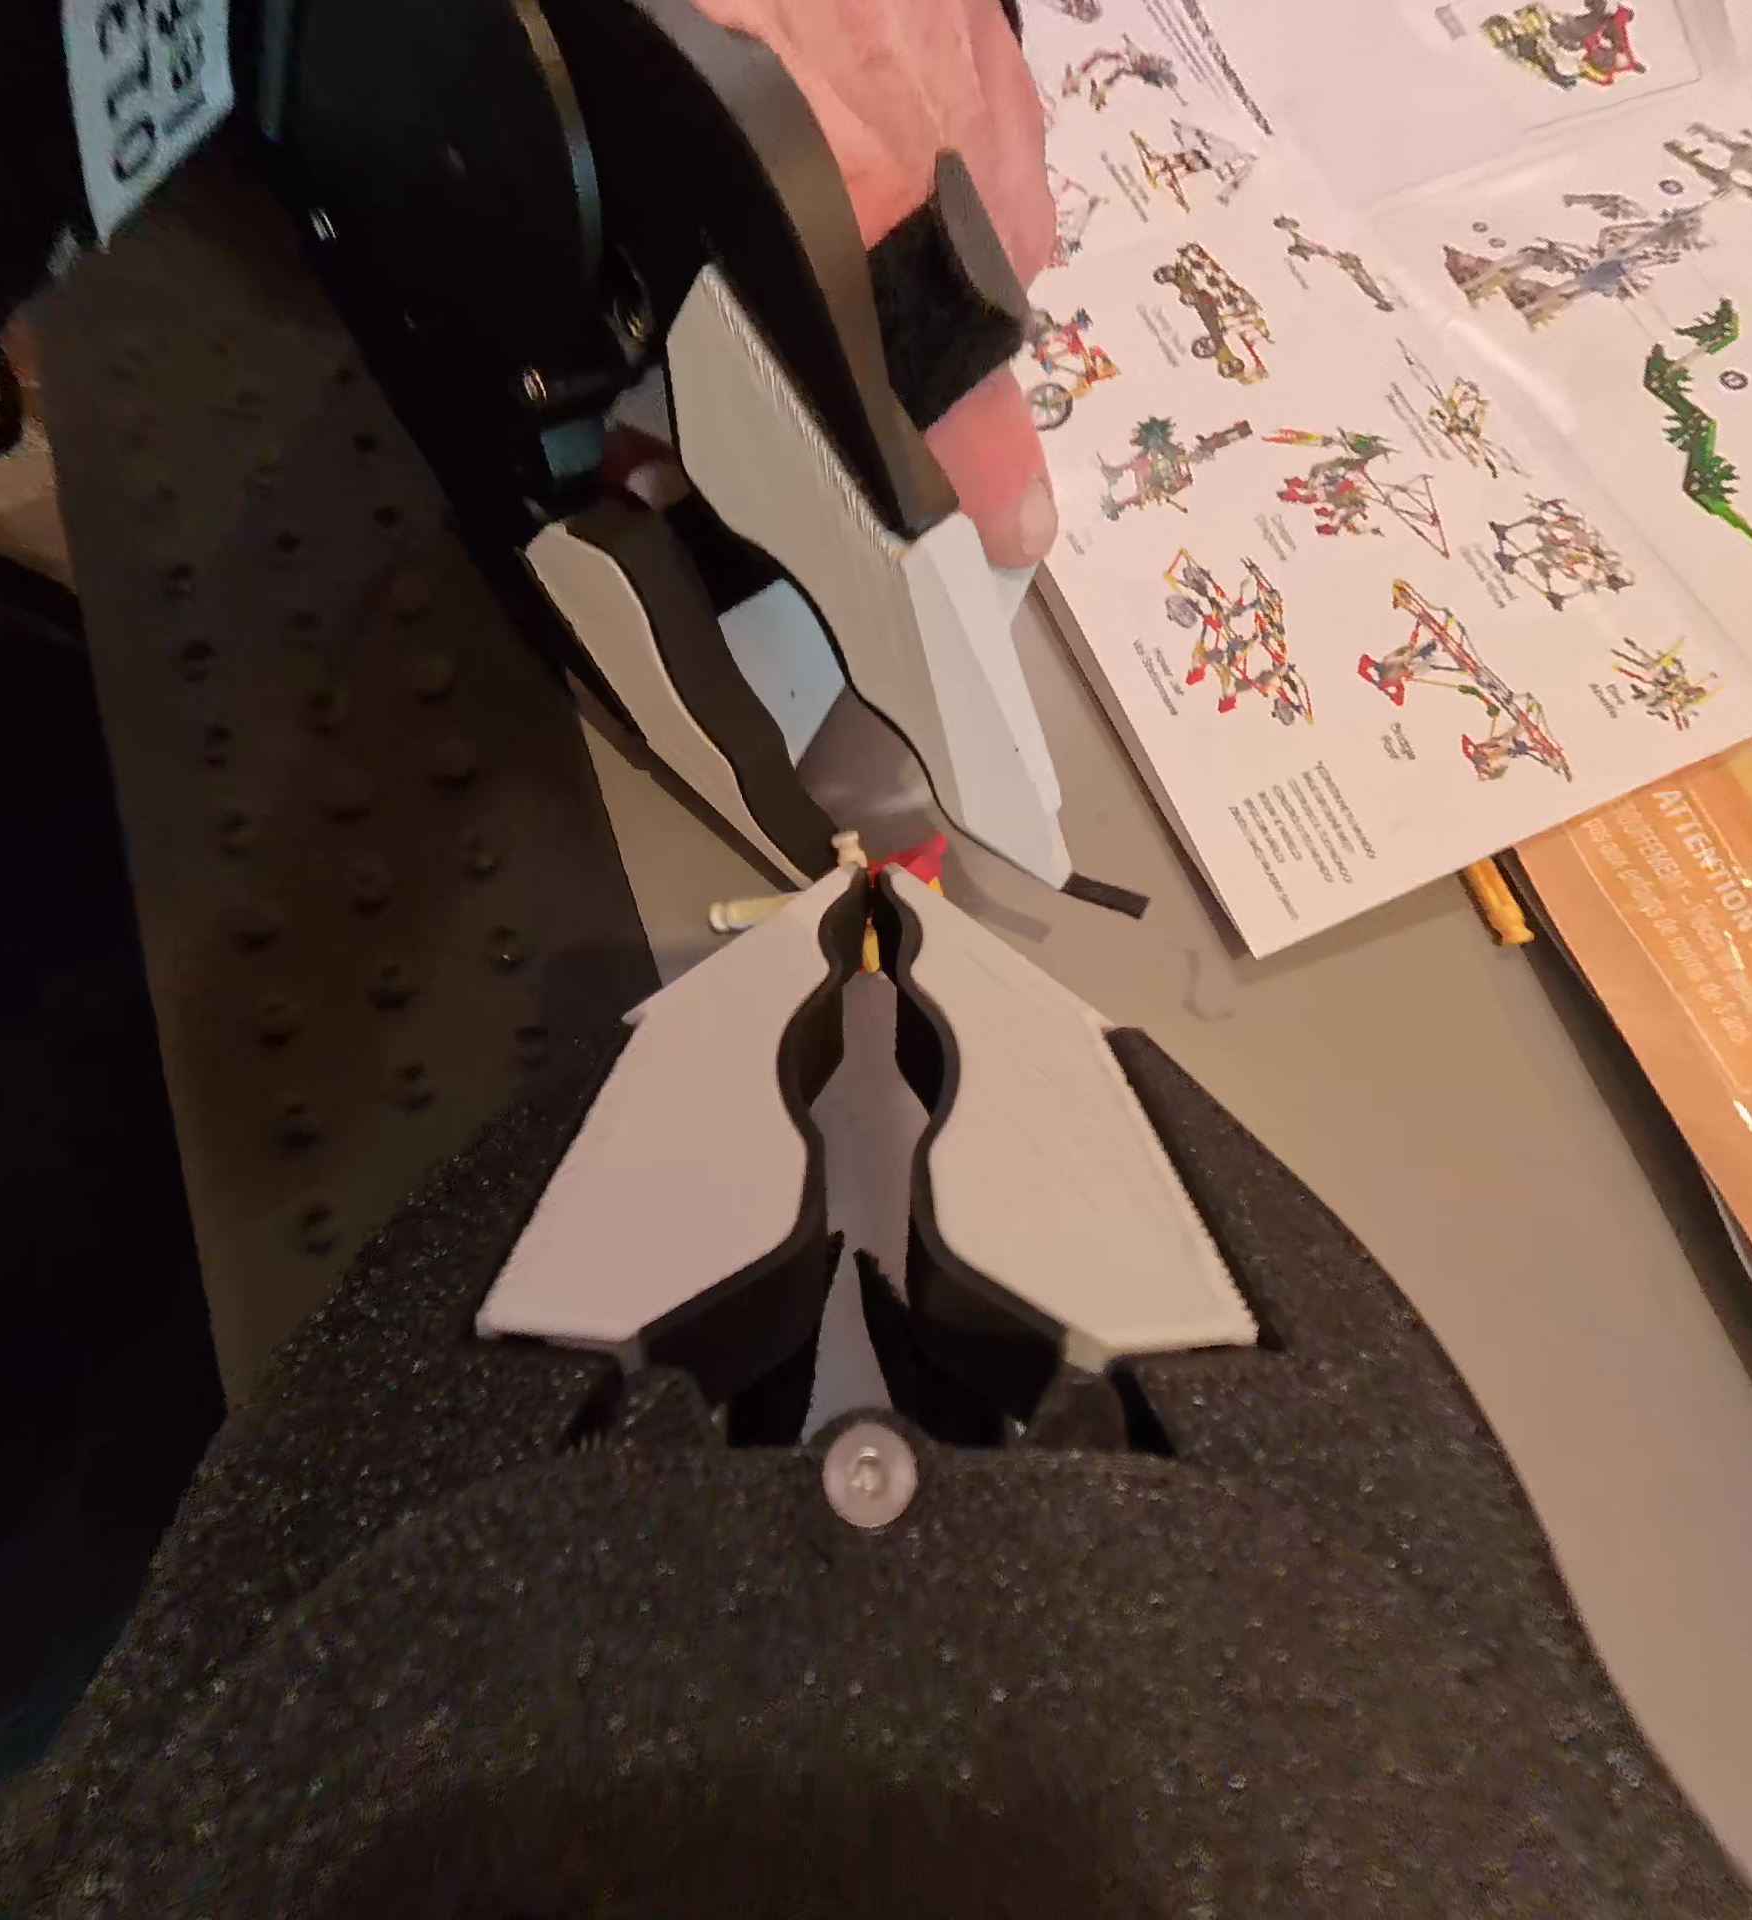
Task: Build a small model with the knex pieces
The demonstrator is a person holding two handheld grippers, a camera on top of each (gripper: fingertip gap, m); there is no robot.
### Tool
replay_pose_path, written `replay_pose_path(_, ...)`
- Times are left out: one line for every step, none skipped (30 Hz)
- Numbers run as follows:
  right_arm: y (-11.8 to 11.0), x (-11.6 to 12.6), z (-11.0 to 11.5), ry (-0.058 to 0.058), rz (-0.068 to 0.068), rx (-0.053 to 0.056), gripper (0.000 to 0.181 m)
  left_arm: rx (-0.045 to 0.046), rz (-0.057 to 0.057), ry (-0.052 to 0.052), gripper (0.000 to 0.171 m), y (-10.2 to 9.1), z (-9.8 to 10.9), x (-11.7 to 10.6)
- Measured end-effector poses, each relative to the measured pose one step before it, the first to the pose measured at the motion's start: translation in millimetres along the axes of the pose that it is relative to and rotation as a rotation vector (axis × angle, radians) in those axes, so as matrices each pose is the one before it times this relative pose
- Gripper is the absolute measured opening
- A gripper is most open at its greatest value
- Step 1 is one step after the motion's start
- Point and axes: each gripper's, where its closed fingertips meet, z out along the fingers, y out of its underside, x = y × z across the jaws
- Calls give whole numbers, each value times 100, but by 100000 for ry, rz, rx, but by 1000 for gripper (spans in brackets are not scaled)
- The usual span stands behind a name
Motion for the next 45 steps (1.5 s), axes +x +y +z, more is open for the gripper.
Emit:
replay_pose_path(-201, -43, 156, -339, -35, 487, 1, -176, -910, 224, 44, 60, -21, 134)
replay_pose_path(-101, 46, 164, 173, -247, -13, 1, 275, -1063, -181, 43, 59, -44, 80)
replay_pose_path(-81, 7, 123, -84, -478, -133, 1, 726, 12, 78, 41, 33, -60, 179)
replay_pose_path(-110, -39, 120, -270, -575, -88, 1, 237, -238, 780, 36, 61, -55, 277)
replay_pose_path(-122, -17, 125, -92, -515, -3, 1, -440, -1572, 309, 34, 66, -43, 94)
replay_pose_path(-82, 30, 128, -47, -480, 4, 1, -676, -1264, 22, 34, 47, -47, 25)
replay_pose_path(-38, 56, 88, -306, -9, -3, 1, -239, 342, -329, 35, 49, -45, -34)
replay_pose_path(-35, 43, 34, -781, 872, 530, 1, 4, -180, 421, 35, 36, -63, -38)
replay_pose_path(11, 95, 26, -480, 1127, 717, 1, -145, -721, 740, 36, 31, -19, -44)
replay_pose_path(98, 175, 0, 151, 949, 560, 1, -182, -333, -159, 39, 4, 0, -182)
replay_pose_path(97, 121, -25, 24, 1168, 664, 1, -268, 561, -323, 42, -6, 5, -183)
replay_pose_path(96, 70, -58, -164, 1258, 659, 1, -177, 729, -486, 47, -19, 12, -218)
replay_pose_path(147, 138, -110, 340, 826, 220, 1, -430, 270, 139, 49, -14, 29, -118)
replay_pose_path(188, 173, -108, 391, 815, 166, 1, -542, 682, 573, 50, 0, 25, -49)
replay_pose_path(119, 61, -67, -506, 1749, 850, 1, -515, 1322, 344, 51, -13, 9, -72)
replay_pose_path(46, -13, -41, -1126, 2391, 1291, 1, -405, 1075, 17, 54, -12, -2, -149)
replay_pose_path(93, 41, -12, -578, 1764, 985, 2, -539, 130, 1028, 56, 26, 26, -81)
replay_pose_path(101, 89, -35, -193, 1087, 635, 3, -813, -1049, 1566, 57, 71, 20, -58)
replay_pose_path(72, 51, -26, -474, 1099, 525, 3, -1046, -841, 1449, 59, 103, -19, -92)
replay_pose_path(-2, 45, -12, -499, 1058, 774, 3, -980, 176, 1320, 61, 190, -87, -72)
replay_pose_path(-5, 66, 28, -201, 721, 616, 2, -769, -799, 834, 66, 266, -100, -171)
replay_pose_path(-38, 39, 52, -188, 345, 408, 2, -390, -2702, 1473, 71, 273, -92, -108)
replay_pose_path(-50, 27, 62, -163, -27, 220, 2, -695, -2518, 1701, 73, 249, -99, -13)
replay_pose_path(-64, 3, 116, -237, -168, 228, 2, -579, 96, -111, 77, 51, -175, -104)
replay_pose_path(-73, -40, 130, -402, -109, 234, 2, 191, 1102, -1367, 79, -154, -195, -130)
replay_pose_path(-47, -45, 132, -300, -336, -19, 2, -352, 210, 497, 79, -16, -136, 129)
replay_pose_path(-24, -48, 113, -133, -584, -175, 2, -1182, -1192, 1407, 80, 268, -106, 184)
replay_pose_path(-58, -49, 62, -105, -457, -67, 2, -1125, -1926, 619, 80, 427, -185, 34)
replay_pose_path(-36, -61, 52, 34, -627, -170, 2, -1108, -1729, 621, 74, 530, -314, 48)
replay_pose_path(-23, -80, 43, 172, -757, -168, 2, -1331, -1983, 1374, 66, 543, -420, 202)
replay_pose_path(-3, -84, 12, 237, -841, -250, 2, -846, -3187, 1021, 65, 378, -472, 154)
replay_pose_path(20, 25, -28, 1095, -1241, -437, 2, 609, -4205, 463, 62, 14, -474, 114)
replay_pose_path(31, 89, -28, 1376, -1273, -508, 2, 1982, -4046, 1970, 56, -361, -452, 434)
replay_pose_path(11, -34, -22, 274, -619, -431, 2, 2661, -3962, 2661, 52, -624, -374, 621)
replay_pose_path(-14, -153, 19, -501, -371, -228, 2, 1691, -3262, 2442, 46, -531, -199, 629)
replay_pose_path(-44, -77, 44, 80, -651, -101, 2, 131, -2860, 1141, 35, -327, 1, 440)
replay_pose_path(-37, -52, 58, 269, -830, -169, 2, -311, -3296, -17, 31, -260, 124, 231)
replay_pose_path(-41, -79, 37, -2, -553, -269, 2, -165, -3748, -1029, 31, -238, 140, 6)
replay_pose_path(-19, -33, 36, 331, -482, -218, 2, -391, -3713, -380, 27, -129, 101, 52)
replay_pose_path(-10, -37, 20, 440, -479, -169, 2, 438, -3970, 296, 23, -202, 29, 135)
replay_pose_path(9, -138, 3, -76, -298, -237, 2, -142, -4599, 1002, 18, -106, 60, 222)
replay_pose_path(4, -171, -2, -91, -439, -268, 2, -887, -4005, 432, 12, 32, 107, 123)
replay_pose_path(-8, -124, 23, 293, -694, -229, 1, -1161, -2853, 138, 8, 67, 139, 97)
replay_pose_path(-11, -150, 21, 61, -692, -359, 1, -578, -2150, 201, 8, -21, 139, 118)
replay_pose_path(-15, -105, 21, 235, -709, -513, 1, 1337, -2600, -378, 8, -273, 94, -26)
